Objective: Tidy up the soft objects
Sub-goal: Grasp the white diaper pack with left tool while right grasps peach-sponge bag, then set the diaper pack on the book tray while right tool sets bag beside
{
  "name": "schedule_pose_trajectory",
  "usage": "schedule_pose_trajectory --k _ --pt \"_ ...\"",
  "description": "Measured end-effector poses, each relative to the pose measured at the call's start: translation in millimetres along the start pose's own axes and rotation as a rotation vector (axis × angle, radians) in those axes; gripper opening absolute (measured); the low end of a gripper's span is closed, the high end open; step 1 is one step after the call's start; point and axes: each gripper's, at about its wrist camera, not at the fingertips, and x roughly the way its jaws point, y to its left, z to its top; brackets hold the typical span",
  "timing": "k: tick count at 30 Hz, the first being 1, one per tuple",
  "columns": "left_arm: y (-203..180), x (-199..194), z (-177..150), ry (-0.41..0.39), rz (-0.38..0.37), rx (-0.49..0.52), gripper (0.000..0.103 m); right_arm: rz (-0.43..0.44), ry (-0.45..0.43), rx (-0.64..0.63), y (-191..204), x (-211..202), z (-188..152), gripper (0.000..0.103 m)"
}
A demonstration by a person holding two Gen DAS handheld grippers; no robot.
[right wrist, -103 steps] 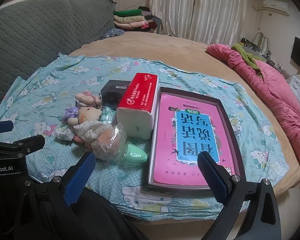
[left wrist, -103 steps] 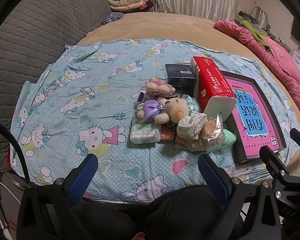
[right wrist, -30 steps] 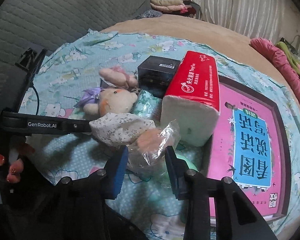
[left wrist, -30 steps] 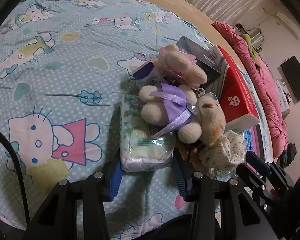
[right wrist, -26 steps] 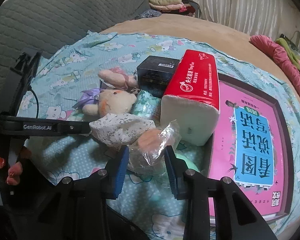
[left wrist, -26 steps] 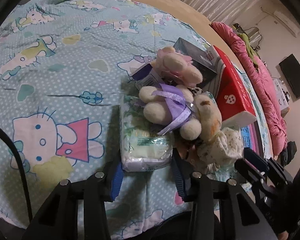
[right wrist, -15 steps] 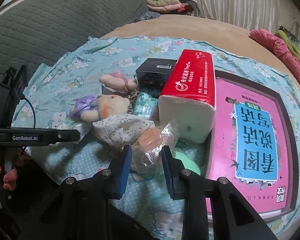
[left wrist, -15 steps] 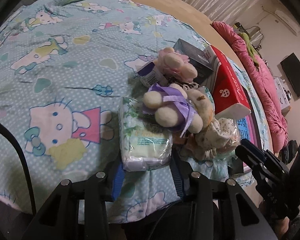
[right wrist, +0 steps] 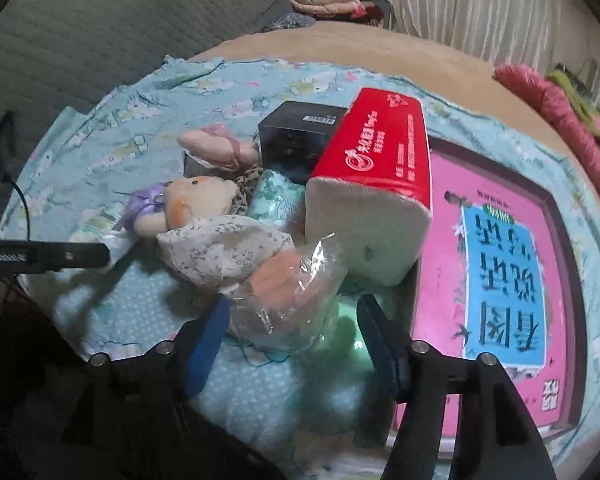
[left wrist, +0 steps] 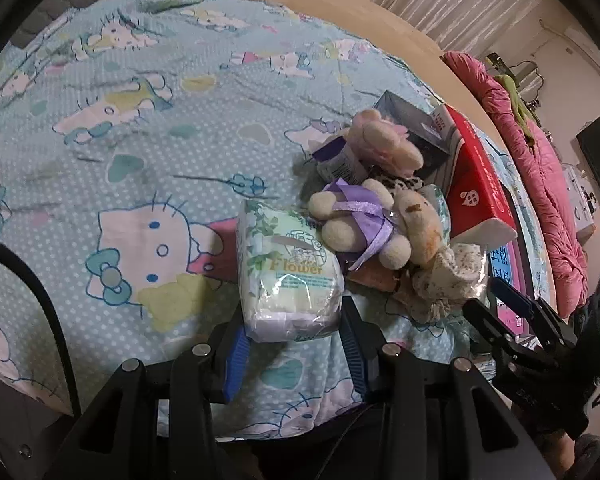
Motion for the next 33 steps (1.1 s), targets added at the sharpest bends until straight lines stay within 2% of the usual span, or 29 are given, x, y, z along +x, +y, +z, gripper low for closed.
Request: schedule_pose_trajectory --k 5,6,9,16,24,29,33 --pt "-2 -11 0 -0.020 -0.011 0.002 0.042 0.036 0.008 -0.003 -2 14 5 0.068" --pt "-1 -14 0 -0.028 -0.014 0.003 0.042 0.049 0.020 0.002 -3 18 5 0.062" --pt "-1 -24 0 -0.042 -0.024 0.001 0.040 0.063 0.010 0.017 -6 18 3 0.056" --pt "-4 -33 0 -0.060 -0.021 0.013 0.039 0.059 -0.058 0.060 -16 -15 -1 0.054" --pt "4 -4 -2 -0.004 0.008 0.001 0.038 0.056 -0.091 0.120 -31 -34 -4 0.054" --pt "-2 -5 -2 -0.012 0.017 0.023 0.031 0.055 -0.112 0.136 -34 -46 -3 0.054" --pt "-3 -20 -2 -0.048 0.017 0.028 0.026 0.058 -0.141 0.159 -41 -60 -4 0.054"
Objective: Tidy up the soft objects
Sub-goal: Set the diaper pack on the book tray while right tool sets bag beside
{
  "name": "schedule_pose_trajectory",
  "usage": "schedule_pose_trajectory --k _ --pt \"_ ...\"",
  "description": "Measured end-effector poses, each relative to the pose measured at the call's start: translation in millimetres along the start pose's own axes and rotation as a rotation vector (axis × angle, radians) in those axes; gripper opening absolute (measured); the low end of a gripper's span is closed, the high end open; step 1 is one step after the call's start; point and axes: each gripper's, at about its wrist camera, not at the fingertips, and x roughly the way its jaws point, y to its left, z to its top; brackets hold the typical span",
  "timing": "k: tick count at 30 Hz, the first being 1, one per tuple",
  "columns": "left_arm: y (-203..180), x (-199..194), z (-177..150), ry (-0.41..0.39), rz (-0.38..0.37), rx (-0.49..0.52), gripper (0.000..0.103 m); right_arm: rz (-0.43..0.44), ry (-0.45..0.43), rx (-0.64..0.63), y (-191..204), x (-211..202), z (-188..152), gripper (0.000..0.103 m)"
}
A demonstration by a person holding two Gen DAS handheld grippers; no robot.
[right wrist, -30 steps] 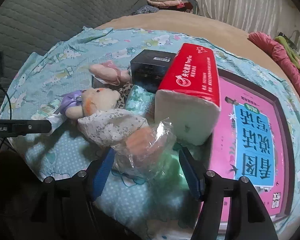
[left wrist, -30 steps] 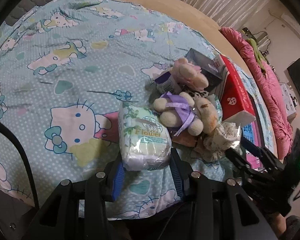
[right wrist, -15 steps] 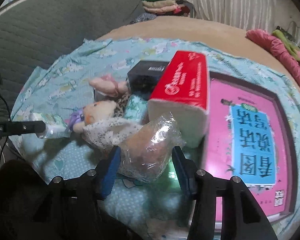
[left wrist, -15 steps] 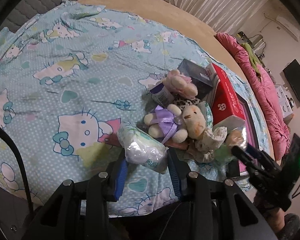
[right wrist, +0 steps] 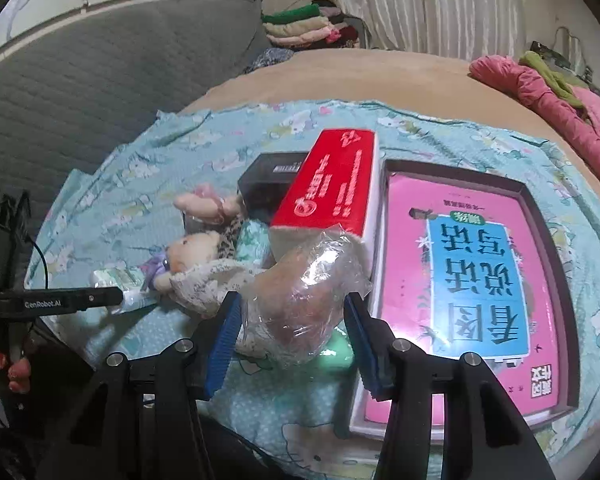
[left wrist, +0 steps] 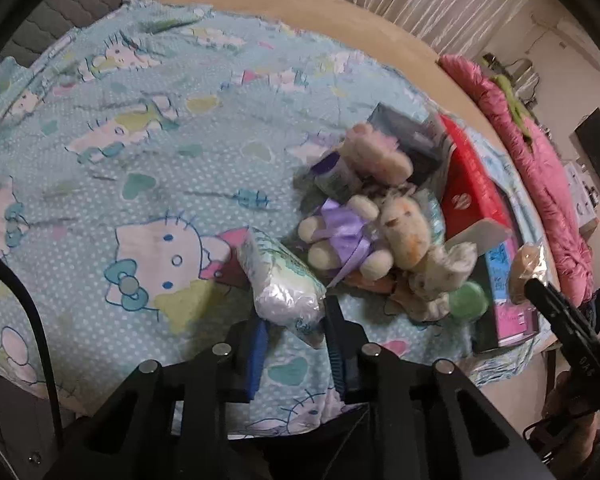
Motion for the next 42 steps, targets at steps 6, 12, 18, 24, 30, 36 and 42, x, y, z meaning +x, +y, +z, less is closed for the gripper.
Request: schedule_pose_trajectory --k 6,12,18,24,30,36,42 --pt "-12 -41 6 -0.087 -0.025 0.016 0.025 -0.001 -0.043 0.042 -11 -20 6 0.054" --pt "-43 -66 16 -0.138 -0.077 0.056 0.025 -0.022 -0.076 0.082 -26 -36 7 0.054" --pt "-90 -75 22 -0.154 -0.136 0.129 0.025 -0.049 -0.102 0.126 -47 -50 5 0.054" --pt "-148 -66 21 -0.126 -0.214 0.204 0.025 -0.095 -0.122 0.186 -75 -66 -1 0.054" --pt "-212 -35 9 -0.046 -0.291 0.307 0.025 -0.153 -0.106 0.226 -103 -72 -14 0.054" --pt "-254 12 -7 0.061 -0.325 0.390 0.025 -0.202 -0.063 0.265 -128 -71 -30 0.054" --pt "-274 52 -17 0.153 -0.375 0.411 0.025 -0.225 -0.031 0.298 -149 -65 -44 0.054"
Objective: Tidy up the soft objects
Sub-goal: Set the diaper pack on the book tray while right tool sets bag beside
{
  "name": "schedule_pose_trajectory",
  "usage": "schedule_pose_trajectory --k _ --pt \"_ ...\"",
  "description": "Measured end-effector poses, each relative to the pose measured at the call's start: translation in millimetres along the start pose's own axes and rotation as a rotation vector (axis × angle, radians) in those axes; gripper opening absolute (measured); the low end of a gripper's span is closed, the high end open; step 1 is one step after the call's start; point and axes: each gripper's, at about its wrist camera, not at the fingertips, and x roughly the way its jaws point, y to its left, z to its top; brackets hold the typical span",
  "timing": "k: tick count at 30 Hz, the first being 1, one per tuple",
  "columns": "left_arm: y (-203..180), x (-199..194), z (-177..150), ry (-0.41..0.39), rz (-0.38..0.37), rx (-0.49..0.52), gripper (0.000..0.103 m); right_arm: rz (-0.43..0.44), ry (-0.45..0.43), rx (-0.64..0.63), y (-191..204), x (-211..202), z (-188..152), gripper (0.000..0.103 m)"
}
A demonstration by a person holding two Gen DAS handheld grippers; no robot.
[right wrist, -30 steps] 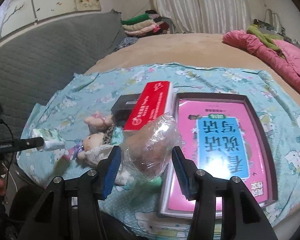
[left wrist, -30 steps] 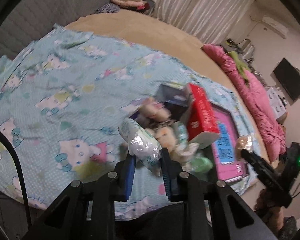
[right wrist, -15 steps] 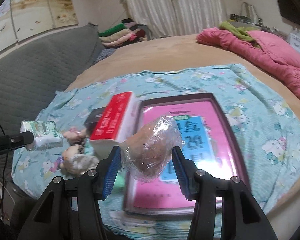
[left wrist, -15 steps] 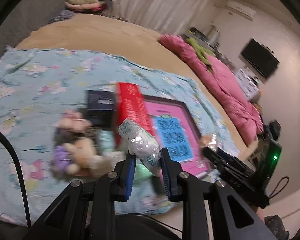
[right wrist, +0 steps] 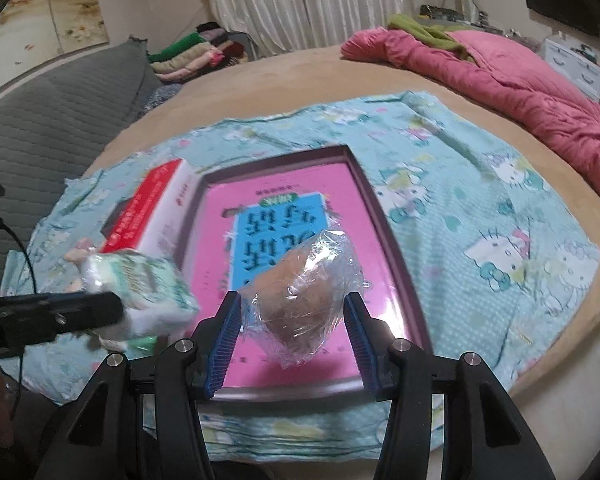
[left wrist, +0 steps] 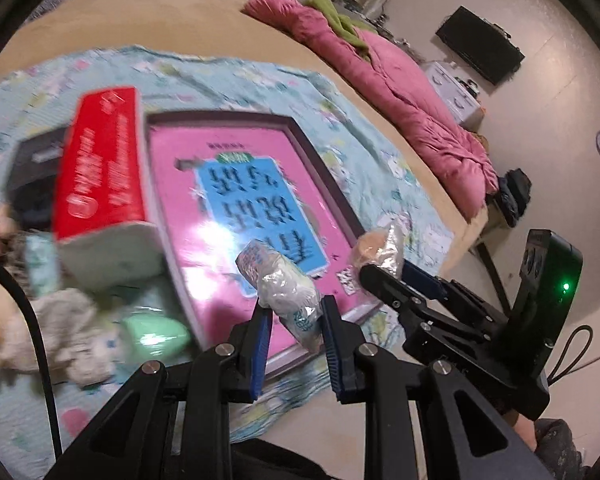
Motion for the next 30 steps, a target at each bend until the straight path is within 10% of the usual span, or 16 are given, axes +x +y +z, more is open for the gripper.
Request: schedule_pose_trajectory --k 30 --pt "20 57 -26 0.177 0.101 0.007 0.040 -0.109 0.133 0.005 -22 44 -20 0.057"
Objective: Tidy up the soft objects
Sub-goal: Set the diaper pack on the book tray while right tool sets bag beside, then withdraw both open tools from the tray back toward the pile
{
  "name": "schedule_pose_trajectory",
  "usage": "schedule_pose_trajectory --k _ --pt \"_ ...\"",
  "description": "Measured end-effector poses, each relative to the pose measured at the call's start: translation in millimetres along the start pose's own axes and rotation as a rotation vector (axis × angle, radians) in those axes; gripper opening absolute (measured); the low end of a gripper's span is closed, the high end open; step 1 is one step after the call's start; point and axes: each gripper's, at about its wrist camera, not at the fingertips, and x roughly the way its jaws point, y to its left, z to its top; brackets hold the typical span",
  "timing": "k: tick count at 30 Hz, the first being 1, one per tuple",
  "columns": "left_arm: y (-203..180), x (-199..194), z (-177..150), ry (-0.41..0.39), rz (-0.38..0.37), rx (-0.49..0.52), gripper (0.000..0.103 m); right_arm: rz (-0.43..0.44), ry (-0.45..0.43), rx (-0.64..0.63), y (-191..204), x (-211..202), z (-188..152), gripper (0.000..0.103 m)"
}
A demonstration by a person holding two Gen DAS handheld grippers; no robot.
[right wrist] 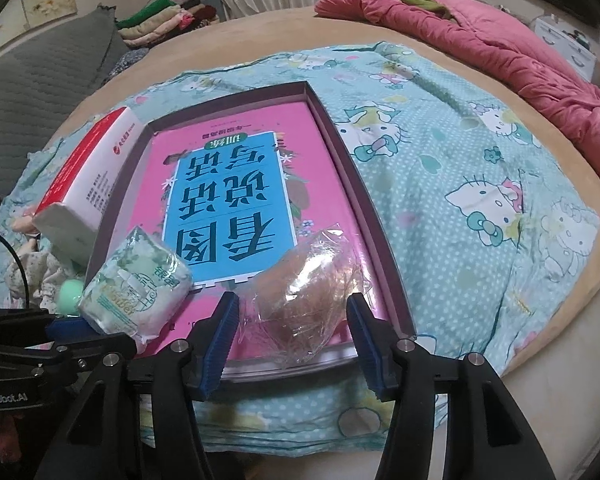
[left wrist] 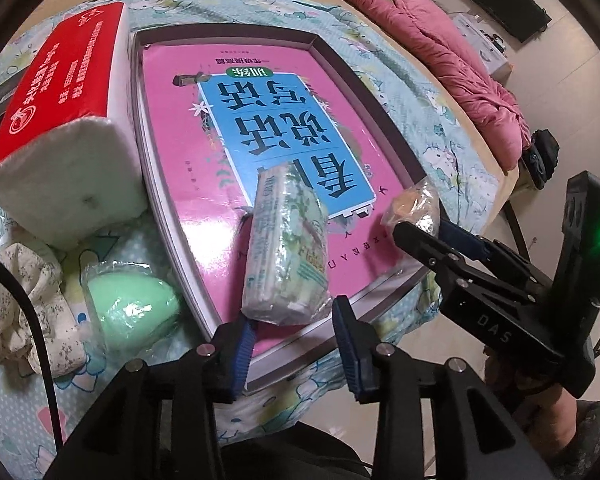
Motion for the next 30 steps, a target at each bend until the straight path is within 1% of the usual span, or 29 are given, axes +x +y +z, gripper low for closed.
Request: schedule_pose_trajectory --k 3,5,7,11,15,18,20,21,24,30 --pt "-4 -4 0 -0.008 0.003 0.009 0.046 -0.005 0.001 0.000 1 1 0 0.058" --pt "-5 -8 0 -0.015 0.012 0.013 0.055 -0.010 0.000 -0.006 2 0 0 0.059" --pt "-5 -11 0 -0.020 0.023 0.016 0.060 -0.021 0.002 -0.012 4 0 0 0.061" --pt "-5 -15 -1 -0.026 0.023 0.015 0.061 -0.041 0.005 -0.007 3 -1 0 0.066" --pt "-8 -20 -1 -0.039 0.035 0.025 0.064 -0.048 0.003 0.007 0 -3 0 0.067" --pt "-10 -24 -1 -0.050 0.037 0.032 0.068 -0.055 -0.003 0.008 0 -6 1 0.069" --pt "-10 -27 -1 -0.058 0.046 0.035 0.073 -0.061 -0.008 0.009 0 -8 2 0.070" --pt "-11 -29 -1 -0.063 0.051 0.037 0.073 -0.061 -0.010 0.009 0 -10 3 0.071" --pt "-12 -37 -2 -0.086 0.067 0.044 0.075 -0.065 -0.021 0.004 3 -15 4 0.073" --pt "-13 -59 -3 -0.158 0.115 0.049 0.082 -0.075 -0.049 -0.011 12 -27 9 0.075"
